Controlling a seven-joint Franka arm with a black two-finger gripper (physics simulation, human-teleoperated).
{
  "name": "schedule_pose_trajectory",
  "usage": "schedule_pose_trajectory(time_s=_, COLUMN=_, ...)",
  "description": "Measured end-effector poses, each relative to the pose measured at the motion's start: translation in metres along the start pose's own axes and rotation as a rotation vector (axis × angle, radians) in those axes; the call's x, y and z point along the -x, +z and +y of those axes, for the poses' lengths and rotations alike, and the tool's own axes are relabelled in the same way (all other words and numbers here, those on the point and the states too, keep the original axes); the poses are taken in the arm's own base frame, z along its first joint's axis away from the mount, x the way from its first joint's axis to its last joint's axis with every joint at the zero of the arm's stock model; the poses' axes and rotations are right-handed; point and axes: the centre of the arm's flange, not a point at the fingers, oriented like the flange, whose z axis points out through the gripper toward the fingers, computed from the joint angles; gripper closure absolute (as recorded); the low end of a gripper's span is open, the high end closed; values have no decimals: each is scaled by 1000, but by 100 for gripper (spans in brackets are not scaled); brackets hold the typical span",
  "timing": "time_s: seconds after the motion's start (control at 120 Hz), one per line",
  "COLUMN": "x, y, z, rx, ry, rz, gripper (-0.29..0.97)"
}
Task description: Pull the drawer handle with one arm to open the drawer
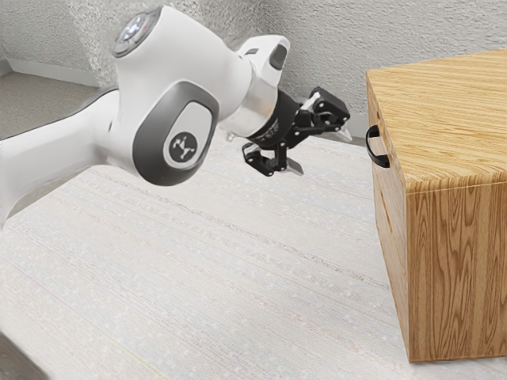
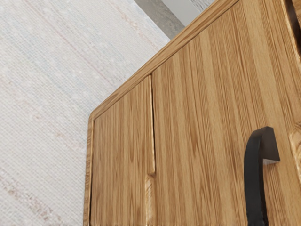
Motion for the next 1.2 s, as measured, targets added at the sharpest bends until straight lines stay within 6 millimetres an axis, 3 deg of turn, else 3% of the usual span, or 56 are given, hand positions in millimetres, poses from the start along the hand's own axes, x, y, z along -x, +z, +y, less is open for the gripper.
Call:
schedule_pose_trajectory(time_s=0.367, x=5, y=13, z=12, rx=29, ry=53, rz=-5, gripper=2)
schedule_pose_trajectory(time_s=0.633, x=6, y=19, z=13, rx=49, ry=-18, rz=-28, gripper=2)
schedule_pose_trajectory(time_s=1.008, x=-22, y=26, z=0, rx=57, ry=-168, rz=-28, gripper=2)
schedule_pose_trajectory(time_s=1.2, x=-8, y=27, z=13, rx=68, ry=-174, rz=-46, gripper=2)
